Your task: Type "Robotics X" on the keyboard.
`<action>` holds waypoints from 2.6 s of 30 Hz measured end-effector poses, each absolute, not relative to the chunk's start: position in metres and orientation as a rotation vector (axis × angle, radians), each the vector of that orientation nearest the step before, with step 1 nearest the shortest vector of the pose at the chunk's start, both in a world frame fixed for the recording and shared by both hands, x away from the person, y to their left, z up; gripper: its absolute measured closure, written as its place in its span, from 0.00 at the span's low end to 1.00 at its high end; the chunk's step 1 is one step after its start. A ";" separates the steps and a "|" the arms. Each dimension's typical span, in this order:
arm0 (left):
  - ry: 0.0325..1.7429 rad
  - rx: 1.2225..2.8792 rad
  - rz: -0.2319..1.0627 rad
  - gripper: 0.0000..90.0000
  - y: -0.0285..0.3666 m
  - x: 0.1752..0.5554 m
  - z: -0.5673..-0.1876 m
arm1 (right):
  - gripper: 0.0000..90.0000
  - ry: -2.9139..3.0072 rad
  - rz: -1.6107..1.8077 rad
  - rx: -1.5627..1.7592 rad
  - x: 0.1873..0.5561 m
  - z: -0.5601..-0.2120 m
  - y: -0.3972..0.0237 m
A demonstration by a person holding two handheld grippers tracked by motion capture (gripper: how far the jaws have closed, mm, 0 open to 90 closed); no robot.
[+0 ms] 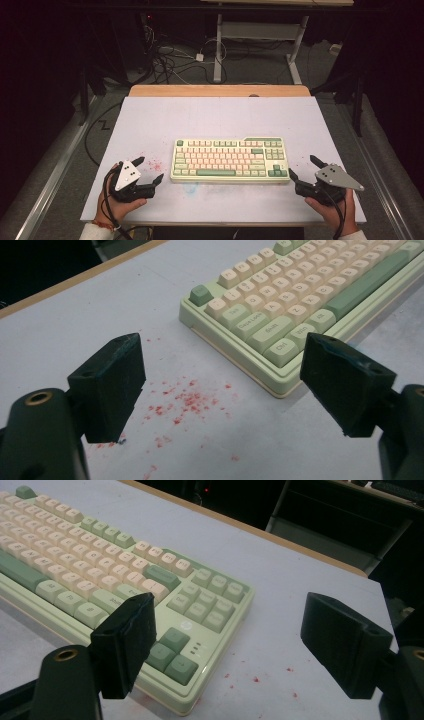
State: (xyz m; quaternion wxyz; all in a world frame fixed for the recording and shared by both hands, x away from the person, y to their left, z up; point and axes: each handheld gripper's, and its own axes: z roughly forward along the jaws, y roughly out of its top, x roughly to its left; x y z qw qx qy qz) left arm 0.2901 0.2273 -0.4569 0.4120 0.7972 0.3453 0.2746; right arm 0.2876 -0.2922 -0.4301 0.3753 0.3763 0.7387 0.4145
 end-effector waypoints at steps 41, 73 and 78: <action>0.881 2.093 0.659 0.20 0.218 0.300 -0.465 | 1.00 2.189 1.098 0.802 0.345 -0.417 -0.252; 0.879 2.117 0.625 0.23 0.213 0.298 -0.467 | 1.00 2.419 0.943 0.714 0.358 -0.458 -0.214; 0.893 2.113 0.614 0.31 0.213 0.300 -0.465 | 1.00 2.416 0.955 0.721 0.357 -0.459 -0.215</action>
